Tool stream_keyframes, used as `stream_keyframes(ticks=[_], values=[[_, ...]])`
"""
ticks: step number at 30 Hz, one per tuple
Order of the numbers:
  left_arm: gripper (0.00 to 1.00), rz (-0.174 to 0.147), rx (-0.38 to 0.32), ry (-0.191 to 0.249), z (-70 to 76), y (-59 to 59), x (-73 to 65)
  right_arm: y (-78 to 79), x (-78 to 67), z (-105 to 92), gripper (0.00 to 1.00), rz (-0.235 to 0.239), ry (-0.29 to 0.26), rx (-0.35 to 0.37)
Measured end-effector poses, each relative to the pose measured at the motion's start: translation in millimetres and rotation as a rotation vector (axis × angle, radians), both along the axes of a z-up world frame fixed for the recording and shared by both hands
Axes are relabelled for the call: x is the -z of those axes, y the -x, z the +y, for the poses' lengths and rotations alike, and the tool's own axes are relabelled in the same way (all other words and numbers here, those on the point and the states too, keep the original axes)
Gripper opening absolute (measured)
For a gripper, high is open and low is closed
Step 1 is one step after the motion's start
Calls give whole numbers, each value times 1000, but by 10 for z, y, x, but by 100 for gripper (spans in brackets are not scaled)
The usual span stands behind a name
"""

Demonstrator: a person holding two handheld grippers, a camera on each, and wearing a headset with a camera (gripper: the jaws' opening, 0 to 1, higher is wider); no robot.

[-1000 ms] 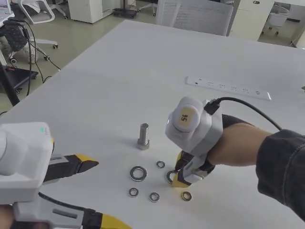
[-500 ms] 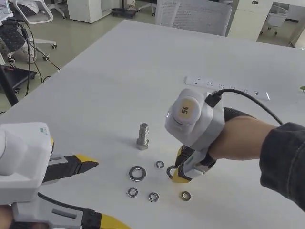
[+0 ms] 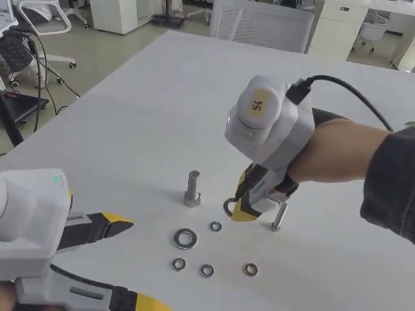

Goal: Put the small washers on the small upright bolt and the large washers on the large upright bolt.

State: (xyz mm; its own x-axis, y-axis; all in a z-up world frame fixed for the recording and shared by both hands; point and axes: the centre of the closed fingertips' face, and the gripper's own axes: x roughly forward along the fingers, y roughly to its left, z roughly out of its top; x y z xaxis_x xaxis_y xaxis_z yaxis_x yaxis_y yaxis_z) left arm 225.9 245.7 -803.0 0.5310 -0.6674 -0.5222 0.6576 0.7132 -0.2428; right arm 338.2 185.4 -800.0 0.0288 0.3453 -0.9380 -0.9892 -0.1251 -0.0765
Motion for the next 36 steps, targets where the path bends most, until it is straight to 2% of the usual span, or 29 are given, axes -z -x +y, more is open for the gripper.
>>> stream_keyframes(ticks=[10, 19, 25, 36], values=[[90, -6, -2, 3, 8, -38, -18, -198, -365, 215, 24, -74, -20, -42], [90, -9, -5, 3, 21, -63, -22, -326, -485, 452, 24, -105, -33, -77], [90, -8, -5, 1, 31, -66, -14, -399, -471, 626, 24, -111, -37, -97], [90, -5, -8, -1, 44, -56, 2, -433, -238, 730, 24, -80, -2, -118]])
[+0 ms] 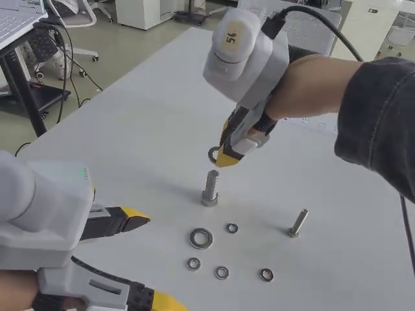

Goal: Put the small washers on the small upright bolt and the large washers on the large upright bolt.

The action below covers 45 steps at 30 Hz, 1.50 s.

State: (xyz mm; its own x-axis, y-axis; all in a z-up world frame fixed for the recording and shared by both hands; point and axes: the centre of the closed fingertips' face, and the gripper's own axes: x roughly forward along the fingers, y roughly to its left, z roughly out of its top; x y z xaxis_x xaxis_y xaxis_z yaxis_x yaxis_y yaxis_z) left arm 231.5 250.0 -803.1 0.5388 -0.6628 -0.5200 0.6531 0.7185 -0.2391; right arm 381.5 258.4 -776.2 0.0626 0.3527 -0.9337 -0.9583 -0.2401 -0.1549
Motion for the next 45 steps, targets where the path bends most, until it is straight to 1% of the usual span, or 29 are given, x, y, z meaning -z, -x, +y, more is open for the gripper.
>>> stream_keyframes(ticks=[9, 14, 19, 26, 32, 39, 45], values=[[90, 9, 0, -2, -18, 2, 15, -17, 163, -10, 24, 28, 29, -5], [90, 12, -3, 0, -24, -2, 18, -15, 241, -17, 24, 35, 45, -11], [90, 14, -5, 2, -34, 4, 17, -15, 300, -34, 24, 42, 60, -11], [89, 19, -4, 4, -47, 25, 26, 28, 352, -40, 24, 53, 67, -14], [89, 19, -3, 5, -51, 37, 30, 35, 410, -41, 24, 63, 76, -13], [89, 20, -7, 8, -39, 36, 31, 49, 528, -23, 24, 64, 100, -20], [89, 20, -12, 10, -28, 31, 29, 56, 630, -9, 24, 78, 116, -18]])
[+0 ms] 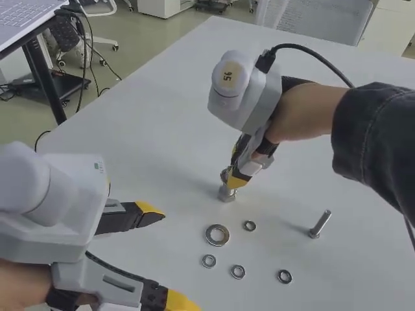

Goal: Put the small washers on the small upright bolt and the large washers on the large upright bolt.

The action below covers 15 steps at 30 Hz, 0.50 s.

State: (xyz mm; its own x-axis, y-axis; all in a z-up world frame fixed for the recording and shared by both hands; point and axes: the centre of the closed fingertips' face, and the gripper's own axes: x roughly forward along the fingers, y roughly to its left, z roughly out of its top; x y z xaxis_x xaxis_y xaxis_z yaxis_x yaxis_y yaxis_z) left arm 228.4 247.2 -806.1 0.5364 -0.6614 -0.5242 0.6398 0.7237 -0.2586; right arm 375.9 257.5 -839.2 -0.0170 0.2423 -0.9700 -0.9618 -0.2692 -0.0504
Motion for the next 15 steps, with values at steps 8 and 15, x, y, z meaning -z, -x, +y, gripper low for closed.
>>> stream_keyframes(ticks=[8, 15], values=[[89, 4, 1, -1, -4, 4, 11, 42, 99, 25, 24, 5, 17, -4], [89, 4, -1, 1, -4, 3, 10, 37, 229, 5, 24, 6, 42, -7]])
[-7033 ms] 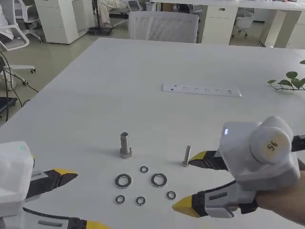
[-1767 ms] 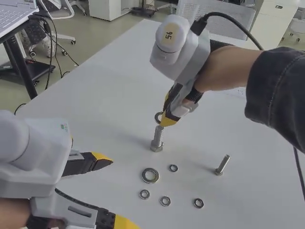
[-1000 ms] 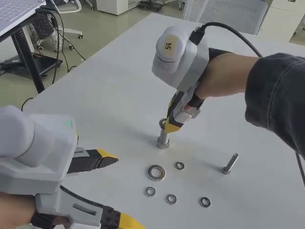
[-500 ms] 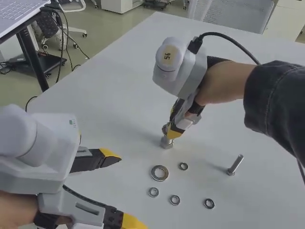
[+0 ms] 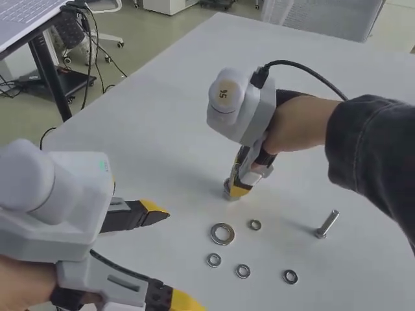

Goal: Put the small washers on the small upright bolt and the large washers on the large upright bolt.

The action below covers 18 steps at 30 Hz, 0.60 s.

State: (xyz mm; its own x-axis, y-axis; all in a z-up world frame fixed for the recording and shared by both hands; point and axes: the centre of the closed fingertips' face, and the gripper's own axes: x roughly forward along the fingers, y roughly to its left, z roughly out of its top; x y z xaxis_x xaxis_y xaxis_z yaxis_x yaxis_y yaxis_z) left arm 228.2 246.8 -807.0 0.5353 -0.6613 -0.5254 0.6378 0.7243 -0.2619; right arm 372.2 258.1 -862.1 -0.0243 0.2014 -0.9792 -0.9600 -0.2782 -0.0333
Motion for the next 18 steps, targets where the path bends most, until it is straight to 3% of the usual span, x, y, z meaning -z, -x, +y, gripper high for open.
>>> stream_keyframes(ticks=[18], values=[[88, -1, 0, 1, -1, -3, -6, -17, 10, -31, 25, 18, -11, 8]])
